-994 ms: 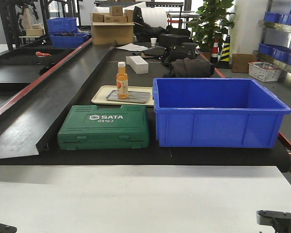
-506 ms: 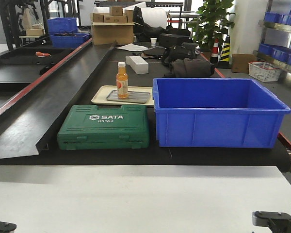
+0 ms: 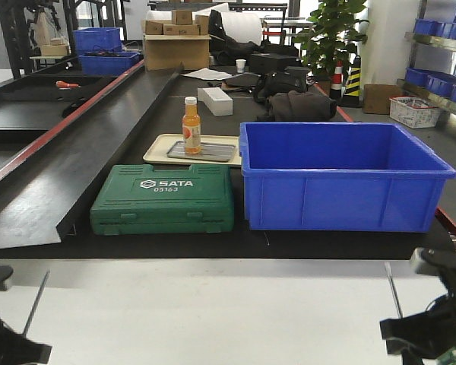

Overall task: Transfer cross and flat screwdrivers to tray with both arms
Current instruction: 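Lift both held screwdrivers upright off the table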

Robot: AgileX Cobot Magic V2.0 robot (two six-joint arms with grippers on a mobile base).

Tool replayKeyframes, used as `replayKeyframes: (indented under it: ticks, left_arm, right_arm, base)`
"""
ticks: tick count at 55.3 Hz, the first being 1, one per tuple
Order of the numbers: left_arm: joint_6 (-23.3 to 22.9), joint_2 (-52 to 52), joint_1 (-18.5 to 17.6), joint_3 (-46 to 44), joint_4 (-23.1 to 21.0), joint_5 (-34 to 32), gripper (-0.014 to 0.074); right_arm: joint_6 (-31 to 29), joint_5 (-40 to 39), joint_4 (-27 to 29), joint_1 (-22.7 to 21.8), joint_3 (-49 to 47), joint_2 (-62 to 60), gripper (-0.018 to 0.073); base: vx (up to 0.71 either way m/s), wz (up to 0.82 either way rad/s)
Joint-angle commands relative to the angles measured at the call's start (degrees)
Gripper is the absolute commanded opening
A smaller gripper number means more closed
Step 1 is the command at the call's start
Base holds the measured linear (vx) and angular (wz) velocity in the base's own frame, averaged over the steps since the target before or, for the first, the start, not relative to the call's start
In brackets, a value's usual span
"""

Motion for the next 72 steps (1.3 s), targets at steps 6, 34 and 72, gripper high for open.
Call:
replayKeyframes:
  ticks: [6,34,72]
  left_arm:
    - [0.8,-13.2,-4.7,-1.7,-8.4,-6.0,-0.0003]
    - [2.3,-21.1,-7.0,-19.0,-11.7,-4.0,0.0001]
    - [2.3,-21.0,-7.0,-20.0,-11.7,-0.4,0.0003]
  right_arm:
    - [-7.5,-4.2,6.2,4.0,-1.4,-13.9,-0.0008]
    - [-5.6,-8.9,2.7,11.9,-16.3,-19.2,-0.0008]
    - [-5.6,-9.7,3.1,11.9,-17.9,-19.2,-0.0008]
  base:
    - [0.0,0.0]
    - [0.0,0.0]
    - [0.0,0.0]
